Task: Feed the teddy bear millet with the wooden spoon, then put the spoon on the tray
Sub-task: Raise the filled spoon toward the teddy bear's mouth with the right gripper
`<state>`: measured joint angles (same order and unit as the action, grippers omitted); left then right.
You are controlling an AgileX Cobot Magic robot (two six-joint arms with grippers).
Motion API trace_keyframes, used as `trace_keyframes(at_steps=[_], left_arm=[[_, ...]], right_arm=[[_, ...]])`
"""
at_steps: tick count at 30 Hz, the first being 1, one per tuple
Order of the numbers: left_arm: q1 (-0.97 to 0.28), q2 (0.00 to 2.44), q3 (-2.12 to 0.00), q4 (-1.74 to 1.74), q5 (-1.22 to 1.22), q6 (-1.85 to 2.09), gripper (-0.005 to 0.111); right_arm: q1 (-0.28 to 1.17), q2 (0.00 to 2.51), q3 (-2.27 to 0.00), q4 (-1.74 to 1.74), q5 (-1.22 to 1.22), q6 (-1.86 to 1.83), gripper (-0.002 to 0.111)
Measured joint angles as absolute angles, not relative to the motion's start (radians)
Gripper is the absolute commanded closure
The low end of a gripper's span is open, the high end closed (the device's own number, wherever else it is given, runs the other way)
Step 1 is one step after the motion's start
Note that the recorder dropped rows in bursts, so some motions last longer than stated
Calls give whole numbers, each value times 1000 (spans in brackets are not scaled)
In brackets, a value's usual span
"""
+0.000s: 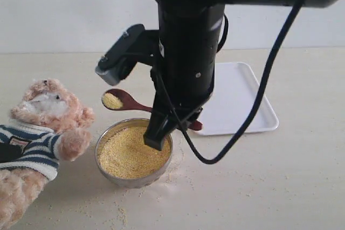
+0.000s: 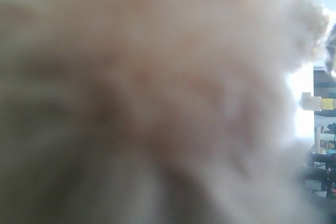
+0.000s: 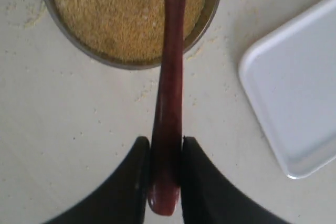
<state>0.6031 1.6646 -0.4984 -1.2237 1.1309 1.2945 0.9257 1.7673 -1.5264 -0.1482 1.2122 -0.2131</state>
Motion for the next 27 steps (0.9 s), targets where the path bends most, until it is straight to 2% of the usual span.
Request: trace_keyframes(at_steps=[7, 16, 27], left_arm=[[603, 1665, -498, -1224, 1131, 1294, 102], [603, 1665, -498, -1224, 1131, 1294, 102], [603, 1665, -498, -1224, 1131, 1294, 102]], right_arm=[[981, 1779, -1664, -165, 1221, -234, 108], [1031, 1940, -1850, -184, 1221, -243, 108], [1047, 2051, -1912, -203, 1221, -254, 108]])
